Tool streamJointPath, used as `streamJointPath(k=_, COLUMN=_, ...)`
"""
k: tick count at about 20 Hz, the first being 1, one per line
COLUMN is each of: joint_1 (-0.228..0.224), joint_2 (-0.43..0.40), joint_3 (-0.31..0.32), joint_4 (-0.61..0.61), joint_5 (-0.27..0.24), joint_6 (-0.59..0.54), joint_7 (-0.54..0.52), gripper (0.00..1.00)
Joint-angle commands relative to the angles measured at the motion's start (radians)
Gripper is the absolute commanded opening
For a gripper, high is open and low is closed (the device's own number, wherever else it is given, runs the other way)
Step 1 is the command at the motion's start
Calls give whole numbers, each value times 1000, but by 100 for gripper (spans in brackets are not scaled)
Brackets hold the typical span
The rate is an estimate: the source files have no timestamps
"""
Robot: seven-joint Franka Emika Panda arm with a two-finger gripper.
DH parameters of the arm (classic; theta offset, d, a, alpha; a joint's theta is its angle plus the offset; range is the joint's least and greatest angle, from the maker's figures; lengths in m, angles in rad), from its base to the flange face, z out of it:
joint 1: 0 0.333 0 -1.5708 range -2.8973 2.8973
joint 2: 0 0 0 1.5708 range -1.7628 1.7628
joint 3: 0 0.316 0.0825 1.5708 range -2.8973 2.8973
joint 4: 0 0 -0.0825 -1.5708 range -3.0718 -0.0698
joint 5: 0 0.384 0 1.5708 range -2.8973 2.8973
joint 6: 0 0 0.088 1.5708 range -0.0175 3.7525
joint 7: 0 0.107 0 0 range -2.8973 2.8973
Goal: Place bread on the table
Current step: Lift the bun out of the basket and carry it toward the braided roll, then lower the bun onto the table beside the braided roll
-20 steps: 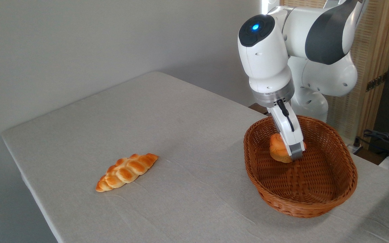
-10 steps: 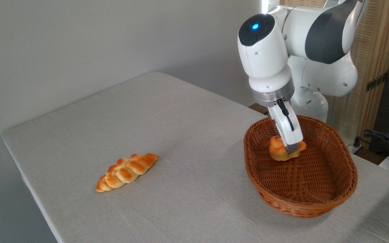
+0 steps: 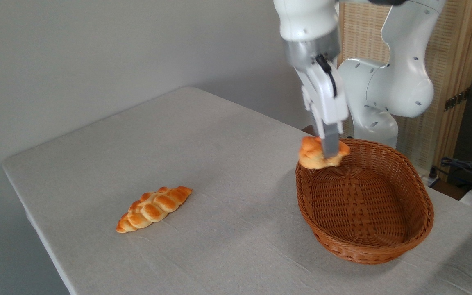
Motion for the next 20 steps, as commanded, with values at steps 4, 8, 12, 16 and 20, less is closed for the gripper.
streamJointPath(k=4, joint_1=-62, joint_2=337, joint_3=1, joint_4=257, joint_5=-131, joint_6=121, joint_7=-135, gripper=30)
streamJointPath(k=8, joint_1=-132, joint_2=474, joint_3=1, joint_4=254, joint_5=-124, joint_6=342, joint_7=-331, gripper=31)
streamJointPath(k=12, joint_1=-142, joint_2=591, joint_3=-33, joint_4=251, joint_5=-131, joint_6=473, joint_7=-471, gripper=70)
streamJointPath(k=16, joint_1=-140, joint_2=608, joint_3=-41, joint_4=251, joint_5=-133, joint_6=520, joint_7=-551, gripper=100)
streamJointPath(k=20, joint_1=-140, joint_2=611, joint_3=-41, joint_4=254, joint_5=-160, joint_6=520, joint_7=-547, gripper=100)
